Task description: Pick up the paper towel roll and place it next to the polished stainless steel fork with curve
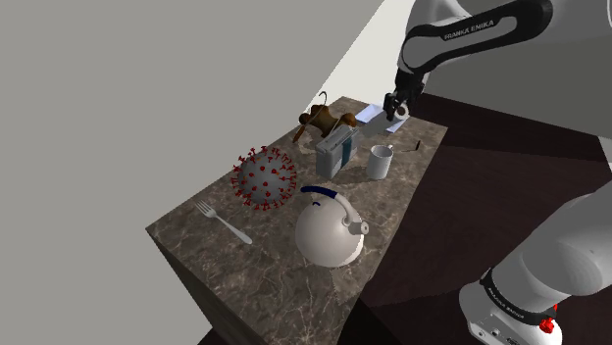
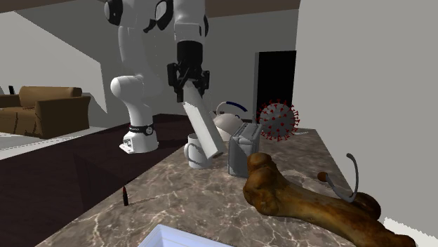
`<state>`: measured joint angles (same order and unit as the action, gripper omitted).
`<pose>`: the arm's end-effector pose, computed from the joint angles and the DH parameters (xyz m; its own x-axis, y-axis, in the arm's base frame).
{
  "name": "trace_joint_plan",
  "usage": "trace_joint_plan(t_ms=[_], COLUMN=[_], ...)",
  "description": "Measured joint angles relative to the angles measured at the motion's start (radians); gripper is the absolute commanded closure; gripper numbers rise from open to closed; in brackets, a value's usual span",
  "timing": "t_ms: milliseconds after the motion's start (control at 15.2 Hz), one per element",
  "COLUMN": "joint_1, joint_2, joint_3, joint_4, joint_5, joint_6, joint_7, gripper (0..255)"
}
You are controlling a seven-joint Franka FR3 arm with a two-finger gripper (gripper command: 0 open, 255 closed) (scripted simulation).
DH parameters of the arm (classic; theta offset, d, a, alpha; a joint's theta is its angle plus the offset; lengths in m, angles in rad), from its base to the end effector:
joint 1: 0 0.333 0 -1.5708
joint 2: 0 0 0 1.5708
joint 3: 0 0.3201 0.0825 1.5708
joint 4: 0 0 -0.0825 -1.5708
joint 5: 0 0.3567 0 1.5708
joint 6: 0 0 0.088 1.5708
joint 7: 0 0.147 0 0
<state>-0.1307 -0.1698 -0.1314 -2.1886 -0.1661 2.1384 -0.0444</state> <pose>0.4696 -0.1408 0.4468 0.9860 -0.1278 0.1074 -0.1415 -0.9811 0.1319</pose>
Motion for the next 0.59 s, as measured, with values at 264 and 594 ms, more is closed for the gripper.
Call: trace_joint_plan(t_ms=[264,594], joint_1=[0.0,0.003], joint_2=[-0.015,-0.027], joint_3=[0.001,0.004], joint_4=[0.043,0.097], joint_5=[0.003,0.007], joint_6=[-0.057,-0.124], joint_7=[-0.009,-0.014], gripper=[255,255])
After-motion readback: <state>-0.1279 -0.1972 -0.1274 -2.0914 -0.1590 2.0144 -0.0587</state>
